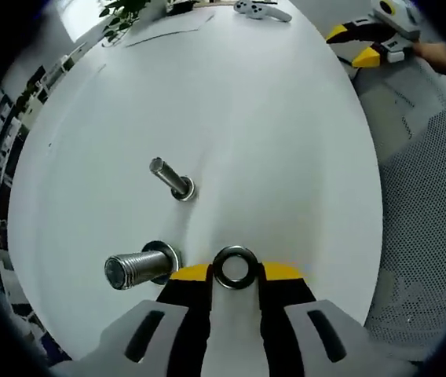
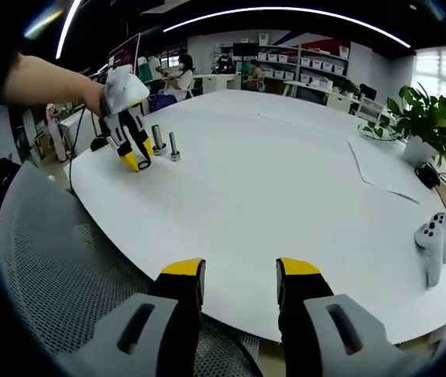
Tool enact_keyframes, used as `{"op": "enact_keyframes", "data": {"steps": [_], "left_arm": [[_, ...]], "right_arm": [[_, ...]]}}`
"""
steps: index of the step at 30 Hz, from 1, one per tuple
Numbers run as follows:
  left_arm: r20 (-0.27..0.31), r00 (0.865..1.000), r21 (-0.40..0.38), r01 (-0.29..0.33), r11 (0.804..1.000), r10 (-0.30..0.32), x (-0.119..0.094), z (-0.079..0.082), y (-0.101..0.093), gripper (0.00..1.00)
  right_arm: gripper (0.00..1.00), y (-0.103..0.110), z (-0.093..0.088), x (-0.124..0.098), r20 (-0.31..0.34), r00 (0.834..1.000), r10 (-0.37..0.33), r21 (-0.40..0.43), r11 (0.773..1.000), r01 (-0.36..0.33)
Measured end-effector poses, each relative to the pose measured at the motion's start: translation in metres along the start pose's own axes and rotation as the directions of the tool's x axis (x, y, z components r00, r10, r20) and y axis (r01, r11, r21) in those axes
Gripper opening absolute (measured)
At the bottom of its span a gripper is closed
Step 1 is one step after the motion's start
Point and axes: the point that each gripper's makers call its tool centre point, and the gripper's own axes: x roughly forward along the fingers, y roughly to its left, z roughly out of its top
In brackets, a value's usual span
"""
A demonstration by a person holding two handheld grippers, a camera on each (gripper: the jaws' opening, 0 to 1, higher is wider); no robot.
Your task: Place the washer onto the threaded stud by aligning its center hole with the stud, sliding it down to the base, and recovering from edge contact or off-axis alignment until the washer reaches the visible bottom stop.
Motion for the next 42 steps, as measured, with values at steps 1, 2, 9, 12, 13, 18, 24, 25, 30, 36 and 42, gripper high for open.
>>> {"op": "enact_keyframes", "data": {"steps": [1, 2, 9, 12, 13, 18, 24, 25, 30, 36, 42], "left_arm": [[0.001, 1.000, -0.004, 0.000, 1.000, 0.000, 0.000, 0.000, 0.000, 0.21], [0.004, 1.000, 0.001, 0.001, 1.000, -0.001, 0.000, -0.001, 0.000, 0.20], [0.024, 0.999, -0.003, -0.023, 1.000, 0.023, -0.002, -0.001, 0.001, 0.19], [0.042, 0.998, -0.030, -0.036, 0.999, 0.038, -0.003, -0.002, 0.003, 0.18], [0.045, 0.998, -0.032, -0.042, 0.999, 0.043, -0.004, -0.002, 0.003, 0.18], [0.057, 0.997, -0.076, -0.043, 0.996, 0.047, -0.012, -0.004, 0.003, 0.18], [0.075, 0.995, -0.096, -0.060, 0.994, 0.067, -0.023, -0.001, 0.008, 0.18], [0.078, 0.994, -0.095, -0.065, 0.993, 0.072, -0.026, 0.001, 0.008, 0.18], [0.074, 0.994, -0.078, -0.076, 0.994, 0.082, -0.036, 0.005, 0.009, 0.18], [0.089, 0.991, -0.098, -0.089, 0.991, 0.098, -0.049, 0.012, 0.014, 0.18], [0.078, 0.989, -0.059, -0.118, 0.991, 0.123, -0.060, 0.015, 0.017, 0.18]], "right_arm": [[0.39, 0.000, 0.000, 0.000, 0.001, 1.000, 0.000, 0.001, 1.000, 0.000], [0.39, 0.000, 0.000, 0.000, 0.001, 1.000, 0.000, 0.001, 1.000, 0.000], [0.39, 0.000, 0.000, 0.000, 0.003, 1.000, 0.001, 0.000, 1.000, -0.001], [0.39, 0.000, 0.000, 0.000, 0.002, 1.000, 0.001, 0.000, 1.000, -0.001], [0.39, 0.000, 0.000, 0.000, 0.002, 1.000, 0.001, 0.000, 1.000, -0.001], [0.39, 0.001, 0.001, 0.000, 0.005, 1.000, 0.004, 0.000, 1.000, -0.004], [0.39, 0.001, 0.001, 0.000, 0.004, 1.000, 0.004, 0.000, 1.000, -0.004], [0.39, 0.001, 0.001, 0.000, 0.005, 1.000, 0.004, 0.000, 1.000, -0.004], [0.39, 0.000, 0.001, 0.000, 0.005, 1.000, 0.004, 0.000, 1.000, -0.004], [0.39, 0.000, 0.001, 0.000, 0.007, 1.000, 0.003, 0.001, 1.000, -0.003], [0.39, 0.000, 0.001, 0.000, 0.007, 1.000, 0.002, 0.002, 1.000, -0.002]]}}
